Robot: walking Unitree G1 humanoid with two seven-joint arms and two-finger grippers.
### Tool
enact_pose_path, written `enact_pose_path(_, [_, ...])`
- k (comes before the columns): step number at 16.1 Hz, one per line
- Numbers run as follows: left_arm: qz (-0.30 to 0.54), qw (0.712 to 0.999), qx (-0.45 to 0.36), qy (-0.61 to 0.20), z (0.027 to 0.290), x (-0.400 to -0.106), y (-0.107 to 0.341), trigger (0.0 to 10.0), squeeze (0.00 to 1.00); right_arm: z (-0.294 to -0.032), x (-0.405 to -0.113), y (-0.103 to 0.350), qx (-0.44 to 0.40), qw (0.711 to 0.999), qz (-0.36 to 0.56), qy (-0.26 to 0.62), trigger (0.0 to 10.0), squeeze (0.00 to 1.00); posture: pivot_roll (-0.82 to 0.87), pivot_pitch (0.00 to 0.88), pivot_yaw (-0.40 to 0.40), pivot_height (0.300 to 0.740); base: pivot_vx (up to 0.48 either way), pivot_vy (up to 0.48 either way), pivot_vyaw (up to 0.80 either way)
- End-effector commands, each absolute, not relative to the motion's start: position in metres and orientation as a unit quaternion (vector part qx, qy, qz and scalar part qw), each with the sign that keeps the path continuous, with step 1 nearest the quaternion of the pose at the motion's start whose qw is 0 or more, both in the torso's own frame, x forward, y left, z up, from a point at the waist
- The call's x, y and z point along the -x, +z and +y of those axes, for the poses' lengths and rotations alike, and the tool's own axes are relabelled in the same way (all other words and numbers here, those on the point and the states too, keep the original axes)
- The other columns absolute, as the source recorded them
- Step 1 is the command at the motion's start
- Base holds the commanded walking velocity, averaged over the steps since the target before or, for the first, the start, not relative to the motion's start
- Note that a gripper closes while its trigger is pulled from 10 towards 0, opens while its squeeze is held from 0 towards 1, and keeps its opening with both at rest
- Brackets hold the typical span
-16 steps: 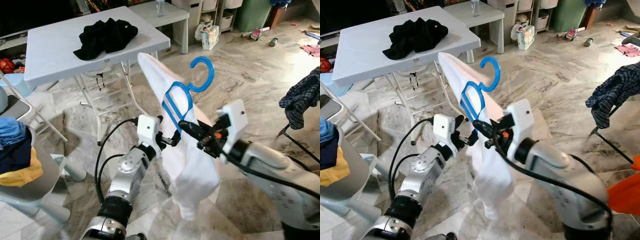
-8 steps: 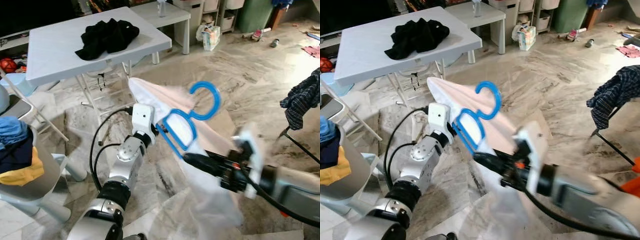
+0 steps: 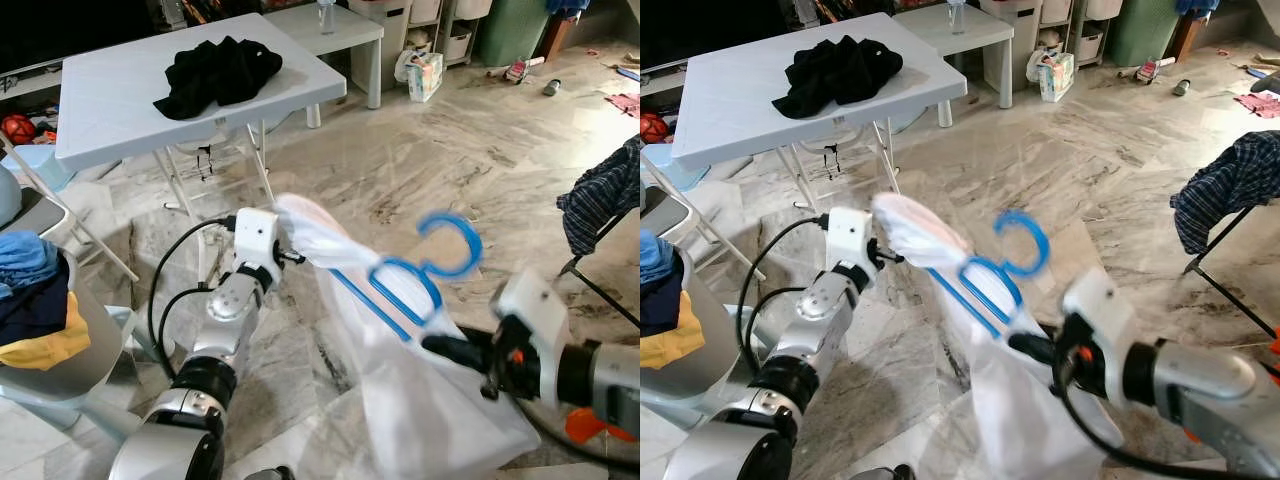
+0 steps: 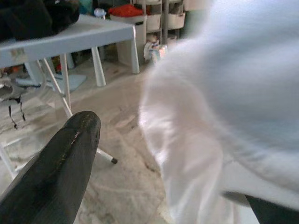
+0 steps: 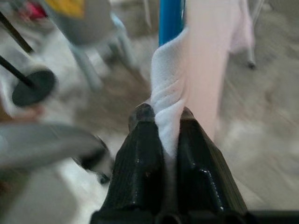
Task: Hang hanger
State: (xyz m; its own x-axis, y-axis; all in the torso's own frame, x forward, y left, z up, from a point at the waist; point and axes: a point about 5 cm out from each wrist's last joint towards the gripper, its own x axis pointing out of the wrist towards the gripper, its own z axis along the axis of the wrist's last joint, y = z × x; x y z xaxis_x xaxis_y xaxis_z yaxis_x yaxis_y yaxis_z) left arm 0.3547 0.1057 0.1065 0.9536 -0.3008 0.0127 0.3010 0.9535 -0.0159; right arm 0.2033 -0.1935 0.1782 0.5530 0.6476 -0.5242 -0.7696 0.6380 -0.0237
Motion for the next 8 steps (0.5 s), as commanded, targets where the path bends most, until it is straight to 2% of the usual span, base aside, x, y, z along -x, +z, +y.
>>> enact_pose_path(1, [-0.02,0.99,0.003,-0.141,0.114,-0.356,0.112,10.0,0.0,-0.199,-0.206,0.173,0.155,0.873,0.249,0.39,10.0,0.0,-0.19,0.059,0.076,0.74,0.0,0.0,0.0])
enact_pose_path(4, [-0.012,0.985,0.009,-0.169,0.11,-0.347,0.105,10.0,0.0,-0.206,-0.213,0.164,0.203,0.87,0.244,0.377,10.0,0.0,-0.18,0.06,0.075,0.74,0.0,0.0,0.0])
enact_pose_path(8, [-0.02,0.989,0.011,-0.146,0.131,-0.352,0.114,10.0,0.0,-0.214,-0.189,0.167,0.219,0.817,0.263,0.463,10.0,0.0,-0.19,0.066,0.07,0.74,0.0,0.0,0.0])
